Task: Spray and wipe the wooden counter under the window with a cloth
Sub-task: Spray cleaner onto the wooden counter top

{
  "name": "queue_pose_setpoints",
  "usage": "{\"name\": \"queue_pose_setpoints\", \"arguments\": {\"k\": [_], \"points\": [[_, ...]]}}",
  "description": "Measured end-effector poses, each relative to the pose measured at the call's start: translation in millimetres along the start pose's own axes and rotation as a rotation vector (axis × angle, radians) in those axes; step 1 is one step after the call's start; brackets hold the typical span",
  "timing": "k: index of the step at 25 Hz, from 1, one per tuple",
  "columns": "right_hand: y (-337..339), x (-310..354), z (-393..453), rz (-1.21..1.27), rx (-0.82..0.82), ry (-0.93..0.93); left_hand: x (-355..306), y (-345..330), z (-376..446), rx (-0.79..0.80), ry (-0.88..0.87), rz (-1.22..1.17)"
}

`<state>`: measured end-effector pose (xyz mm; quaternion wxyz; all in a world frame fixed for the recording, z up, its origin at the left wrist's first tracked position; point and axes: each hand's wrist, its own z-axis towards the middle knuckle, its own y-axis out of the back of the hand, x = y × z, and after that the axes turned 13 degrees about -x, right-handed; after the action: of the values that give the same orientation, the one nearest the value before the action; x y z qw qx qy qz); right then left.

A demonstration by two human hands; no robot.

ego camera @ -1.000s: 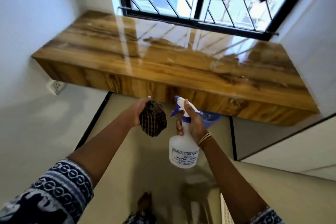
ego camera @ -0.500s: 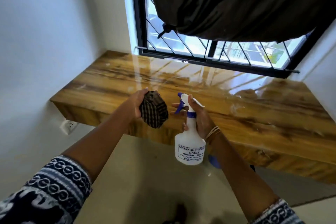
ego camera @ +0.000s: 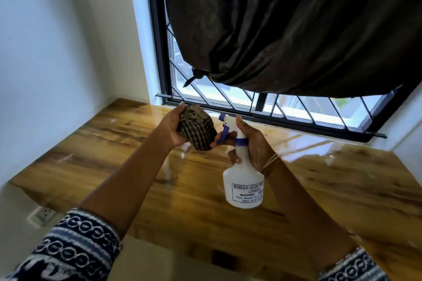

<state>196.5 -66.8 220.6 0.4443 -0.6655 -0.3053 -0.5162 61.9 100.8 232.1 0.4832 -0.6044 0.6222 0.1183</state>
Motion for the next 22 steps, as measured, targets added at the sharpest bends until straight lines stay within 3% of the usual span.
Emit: {"name": "queue_pose_setpoints", "arguments": {"k": [5, 14, 22], "points": [[16, 5, 27, -0.102, -0.088, -0.006, 8, -15, 29, 0.117, 0.004, -0.139], [17, -20, 67, -0.192, -0.179, -0.019, 3, -24, 61, 0.23, 0.008, -0.139], [9, -9, 79, -0.227, -0.18, -0.003, -19, -12, 88, 0.214, 0.002, -0.079]]}}
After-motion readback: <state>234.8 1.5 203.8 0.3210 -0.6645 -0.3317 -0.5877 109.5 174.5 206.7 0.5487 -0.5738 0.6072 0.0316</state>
